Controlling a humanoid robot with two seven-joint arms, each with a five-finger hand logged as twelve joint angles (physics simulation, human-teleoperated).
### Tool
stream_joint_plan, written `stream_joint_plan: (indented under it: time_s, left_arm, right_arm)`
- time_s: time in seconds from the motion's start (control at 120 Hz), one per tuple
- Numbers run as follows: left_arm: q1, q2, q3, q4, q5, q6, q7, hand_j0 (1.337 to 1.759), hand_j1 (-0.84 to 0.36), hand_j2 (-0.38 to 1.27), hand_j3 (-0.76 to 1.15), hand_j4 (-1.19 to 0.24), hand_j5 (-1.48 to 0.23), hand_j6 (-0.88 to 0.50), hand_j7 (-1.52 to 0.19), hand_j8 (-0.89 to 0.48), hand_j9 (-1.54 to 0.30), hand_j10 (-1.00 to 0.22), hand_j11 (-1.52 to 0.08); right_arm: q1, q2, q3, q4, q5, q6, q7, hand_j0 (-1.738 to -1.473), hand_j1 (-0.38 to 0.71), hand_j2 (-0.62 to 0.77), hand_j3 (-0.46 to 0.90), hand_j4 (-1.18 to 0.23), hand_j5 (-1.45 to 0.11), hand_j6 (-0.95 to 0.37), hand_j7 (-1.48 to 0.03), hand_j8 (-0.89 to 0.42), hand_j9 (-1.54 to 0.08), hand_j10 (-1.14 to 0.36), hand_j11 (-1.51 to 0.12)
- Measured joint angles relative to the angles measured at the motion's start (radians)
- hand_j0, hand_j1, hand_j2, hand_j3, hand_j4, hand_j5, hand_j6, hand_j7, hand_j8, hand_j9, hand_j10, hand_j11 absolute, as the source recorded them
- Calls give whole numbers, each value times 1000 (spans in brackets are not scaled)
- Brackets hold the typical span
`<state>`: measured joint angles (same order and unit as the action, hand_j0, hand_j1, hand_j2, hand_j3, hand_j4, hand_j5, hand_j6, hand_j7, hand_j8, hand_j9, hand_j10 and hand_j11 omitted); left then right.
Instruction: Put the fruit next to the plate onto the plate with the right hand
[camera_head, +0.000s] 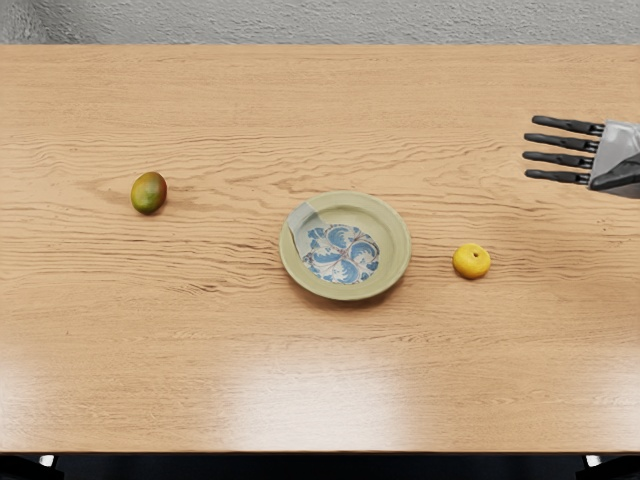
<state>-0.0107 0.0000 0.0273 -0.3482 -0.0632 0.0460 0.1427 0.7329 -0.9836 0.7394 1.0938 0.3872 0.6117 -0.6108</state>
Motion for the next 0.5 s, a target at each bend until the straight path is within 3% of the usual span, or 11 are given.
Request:
stream_joint_plan:
  time_s: [0.125, 0.292, 0.358, 0.408, 0.5]
  left_arm:
    - [0, 0, 0, 0, 0, 0, 0, 1658, 349, 0, 0, 0, 0, 0, 0, 0, 0, 0, 0]
    - [2, 0, 0, 0, 0, 0, 0, 1658, 349, 0, 0, 0, 0, 0, 0, 0, 0, 0, 0]
    - [2, 0, 0, 0, 0, 0, 0, 1658, 349, 0, 0, 0, 0, 0, 0, 0, 0, 0, 0]
    - [2, 0, 0, 0, 0, 0, 0, 1658, 349, 0, 0, 0, 0, 0, 0, 0, 0, 0, 0]
    - [0, 0, 0, 0, 0, 0, 0, 1658, 349, 0, 0, 0, 0, 0, 0, 0, 0, 0, 0]
  right_arm:
    - [-4, -5, 3, -2, -18, 0, 0, -1658, -349, 0, 0, 0, 1, 7, 0, 5, 1, 4, 0]
    - [72, 40, 9, 43, -267, 0, 0, -1658, -349, 0, 0, 0, 1, 5, 0, 4, 0, 3, 0]
    - [91, 42, 35, 131, -427, 0, 0, -1658, -349, 0, 0, 0, 1, 5, 0, 4, 0, 3, 0]
    - [99, 28, 50, 247, -568, -11, 0, -1658, -349, 0, 0, 0, 0, 3, 0, 3, 0, 2, 0]
    - [96, -14, 51, 458, -809, -221, 0, -1658, -349, 0, 0, -1, 0, 1, 0, 1, 0, 1, 0]
